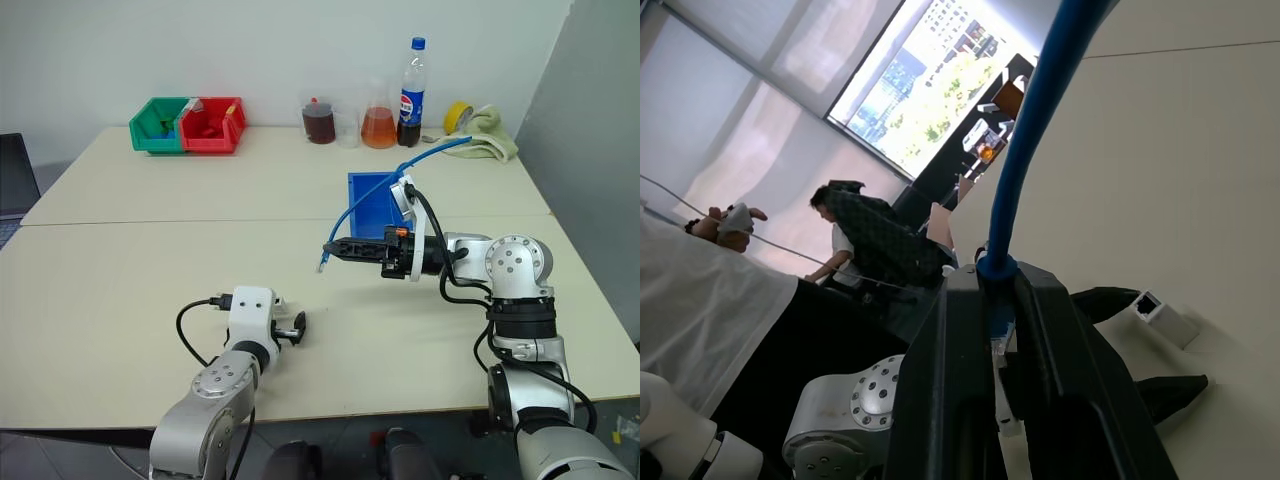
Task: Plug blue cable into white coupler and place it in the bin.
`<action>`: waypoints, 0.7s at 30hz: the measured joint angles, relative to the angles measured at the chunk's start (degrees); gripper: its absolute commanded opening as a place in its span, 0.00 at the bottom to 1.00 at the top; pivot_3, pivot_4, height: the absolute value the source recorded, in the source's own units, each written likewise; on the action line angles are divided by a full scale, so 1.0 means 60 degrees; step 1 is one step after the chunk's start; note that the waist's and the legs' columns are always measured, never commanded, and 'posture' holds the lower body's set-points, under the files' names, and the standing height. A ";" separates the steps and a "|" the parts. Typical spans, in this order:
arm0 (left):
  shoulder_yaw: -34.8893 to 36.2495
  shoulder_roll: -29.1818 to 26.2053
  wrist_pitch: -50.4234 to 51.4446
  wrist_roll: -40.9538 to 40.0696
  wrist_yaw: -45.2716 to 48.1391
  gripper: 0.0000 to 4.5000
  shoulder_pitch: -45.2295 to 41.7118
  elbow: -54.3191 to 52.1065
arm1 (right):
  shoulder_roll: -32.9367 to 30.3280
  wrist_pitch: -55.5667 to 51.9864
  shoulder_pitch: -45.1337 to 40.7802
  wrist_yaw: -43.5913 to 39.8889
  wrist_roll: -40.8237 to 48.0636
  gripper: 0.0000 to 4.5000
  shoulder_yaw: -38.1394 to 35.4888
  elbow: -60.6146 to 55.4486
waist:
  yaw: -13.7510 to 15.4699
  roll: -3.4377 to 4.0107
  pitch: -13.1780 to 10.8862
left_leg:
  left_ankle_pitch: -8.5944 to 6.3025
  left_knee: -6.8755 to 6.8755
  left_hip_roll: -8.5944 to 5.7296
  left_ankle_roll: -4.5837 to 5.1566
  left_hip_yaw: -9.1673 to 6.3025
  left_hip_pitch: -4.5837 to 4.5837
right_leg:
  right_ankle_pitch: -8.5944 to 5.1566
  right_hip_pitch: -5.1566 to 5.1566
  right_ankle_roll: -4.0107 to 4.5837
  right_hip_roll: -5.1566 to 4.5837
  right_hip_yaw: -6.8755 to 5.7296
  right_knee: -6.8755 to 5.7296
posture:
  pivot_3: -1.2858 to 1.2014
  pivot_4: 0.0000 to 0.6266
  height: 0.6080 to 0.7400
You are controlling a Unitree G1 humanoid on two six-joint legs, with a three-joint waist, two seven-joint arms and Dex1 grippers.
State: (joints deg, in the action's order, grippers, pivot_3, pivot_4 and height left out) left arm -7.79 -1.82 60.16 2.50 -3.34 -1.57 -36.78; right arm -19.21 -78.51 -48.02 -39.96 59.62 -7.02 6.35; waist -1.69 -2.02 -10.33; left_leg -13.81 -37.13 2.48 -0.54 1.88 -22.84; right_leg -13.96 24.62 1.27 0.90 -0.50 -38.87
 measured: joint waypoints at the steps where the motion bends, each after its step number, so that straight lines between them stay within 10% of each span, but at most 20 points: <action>1: 0.0014 0.0008 -0.0074 0.0011 -0.0014 1.00 -0.0098 0.0116 | -0.0003 0.0000 -0.0006 0.0000 0.0000 0.02 0.0000 0.0000 | 0.0001 0.0000 0.0000 | 0.0000 0.0000 0.0000 0.0000 -0.0001 0.0000 | 0.0000 0.0000 0.0000 0.0000 -0.0002 0.0000 | 0.52 0.24 1.00; 21: 0.0162 0.0249 0.0159 0.0133 -0.0145 1.00 -0.0224 0.0276 | -0.0019 0.0015 -0.0043 0.0016 -0.0002 0.02 -0.0015 0.0000 | -0.0003 0.0000 0.0000 | 0.0000 0.0005 -0.0001 0.0000 -0.0002 -0.0005 | 0.0000 0.0000 0.0000 0.0000 -0.0003 0.0012 | 0.52 0.24 1.00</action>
State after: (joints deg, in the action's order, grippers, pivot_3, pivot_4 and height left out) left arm -6.82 -0.32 61.12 3.29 -4.21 -2.92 -35.13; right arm -19.32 -78.42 -48.28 -39.86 59.61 -7.11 6.35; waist -1.71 -2.02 -10.33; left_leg -13.81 -37.10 2.48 -0.54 1.87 -22.88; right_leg -13.97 24.62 1.27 0.90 -0.51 -38.79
